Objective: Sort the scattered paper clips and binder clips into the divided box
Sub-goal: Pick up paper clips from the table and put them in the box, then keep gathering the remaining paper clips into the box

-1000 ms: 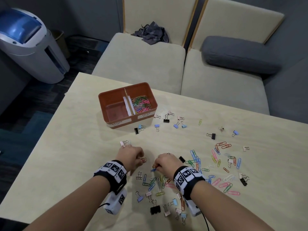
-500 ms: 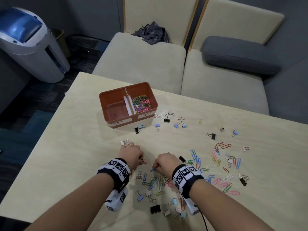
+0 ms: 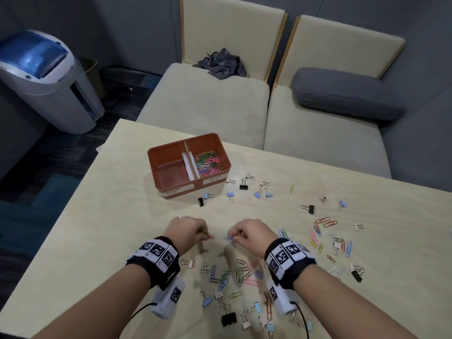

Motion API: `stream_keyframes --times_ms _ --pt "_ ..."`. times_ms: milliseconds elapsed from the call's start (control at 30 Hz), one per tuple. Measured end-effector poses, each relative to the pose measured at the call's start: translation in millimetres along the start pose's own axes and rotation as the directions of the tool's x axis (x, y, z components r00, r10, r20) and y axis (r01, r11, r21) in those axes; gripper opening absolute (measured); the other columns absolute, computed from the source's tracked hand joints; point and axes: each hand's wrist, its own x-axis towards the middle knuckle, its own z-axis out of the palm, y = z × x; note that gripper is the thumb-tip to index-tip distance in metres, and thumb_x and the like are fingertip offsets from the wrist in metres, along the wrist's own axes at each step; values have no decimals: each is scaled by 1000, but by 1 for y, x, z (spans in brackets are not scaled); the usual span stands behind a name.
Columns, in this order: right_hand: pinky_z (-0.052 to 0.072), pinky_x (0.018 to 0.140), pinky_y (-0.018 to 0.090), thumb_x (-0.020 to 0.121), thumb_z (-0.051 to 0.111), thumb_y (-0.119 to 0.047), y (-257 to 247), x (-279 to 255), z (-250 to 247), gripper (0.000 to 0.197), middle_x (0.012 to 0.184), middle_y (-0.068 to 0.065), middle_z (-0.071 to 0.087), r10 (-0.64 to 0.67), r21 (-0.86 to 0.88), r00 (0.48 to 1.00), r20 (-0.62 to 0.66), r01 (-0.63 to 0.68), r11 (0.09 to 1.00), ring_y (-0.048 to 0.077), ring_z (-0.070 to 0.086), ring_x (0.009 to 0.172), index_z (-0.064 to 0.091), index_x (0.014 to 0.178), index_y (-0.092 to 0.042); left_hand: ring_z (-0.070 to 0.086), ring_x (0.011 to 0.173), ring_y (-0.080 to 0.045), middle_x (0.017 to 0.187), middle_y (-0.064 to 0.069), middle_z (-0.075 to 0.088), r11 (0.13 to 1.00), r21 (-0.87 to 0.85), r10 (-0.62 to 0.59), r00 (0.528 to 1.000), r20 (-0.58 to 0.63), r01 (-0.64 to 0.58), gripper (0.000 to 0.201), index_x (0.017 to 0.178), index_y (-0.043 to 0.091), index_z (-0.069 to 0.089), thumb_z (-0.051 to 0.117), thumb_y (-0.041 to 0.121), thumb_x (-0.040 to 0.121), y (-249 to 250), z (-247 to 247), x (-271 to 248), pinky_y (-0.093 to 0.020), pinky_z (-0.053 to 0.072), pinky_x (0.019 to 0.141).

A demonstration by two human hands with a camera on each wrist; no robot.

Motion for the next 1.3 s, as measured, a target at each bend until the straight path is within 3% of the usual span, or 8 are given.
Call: stream_keyframes --times_ms 133,267,567,733,833,1000,1167,1300 --pt "50 82 30 89 61 -24 -25 17 -61 10 94 -3 65 -101 30 969 -227 110 993 15 60 82 67 92 -16 49 72 -13 65 12 50 983 -180 17 996 -84 -32 17 83 20 62 65 37 86 9 -35 -3 -25 32 61" --pt "42 77 20 87 64 -19 -54 55 -106 10 93 -2 64 -170 50 894 -414 209 977 10 55 79 69 95 -14 46 61 -6 60 12 46 974 -214 36 986 -160 -70 21 72 28 52 66 38 85 20 -70 -6 -24 33 57" --pt "49 90 27 86 66 -19 -59 124 -112 30 108 3 69 -22 167 921 -389 94 982 14 62 91 63 116 -15 50 51 5 51 11 46 929 -357 4 968 -252 -97 16 73 20 57 69 24 84 34 -119 14 -9 35 51" --pt "52 83 30 91 59 -19 -33 99 -111 11 98 0 70 -16 181 869 -495 121 976 16 64 85 68 96 -17 51 62 -10 63 7 55 963 -267 -73 942 -329 -18 10 83 17 65 71 26 82 27 -133 66 -24 37 64" --pt "49 63 12 91 58 -20 -16 72 -103 10 93 -4 67 2 197 890 -455 98 975 15 64 80 68 90 -17 58 70 -18 78 0 68 976 -213 -107 959 -263 51 13 87 14 67 70 26 82 23 -130 96 -31 50 75" --pt "49 78 23 89 61 -20 4 31 -74 8 92 -5 69 13 228 918 -396 85 970 12 62 78 69 87 -19 57 112 -26 117 -5 65 991 -102 -101 985 -142 87 33 111 17 67 70 30 82 22 -118 110 -52 39 104" --pt "52 77 27 88 63 -25 21 -5 -37 9 90 -10 66 44 235 953 -301 30 971 10 62 78 68 92 -19 57 105 -18 111 0 64 982 -130 83 933 -351 -136 20 103 17 69 67 26 85 19 -117 73 -35 43 96" --pt "53 79 29 87 63 -29 31 -28 -4 8 91 -19 59 63 155 983 -172 -37 987 7 60 78 63 95 -30 54 83 -7 93 3 65 962 -138 177 926 -334 -234 13 97 15 69 68 22 86 17 -101 20 -17 44 78"
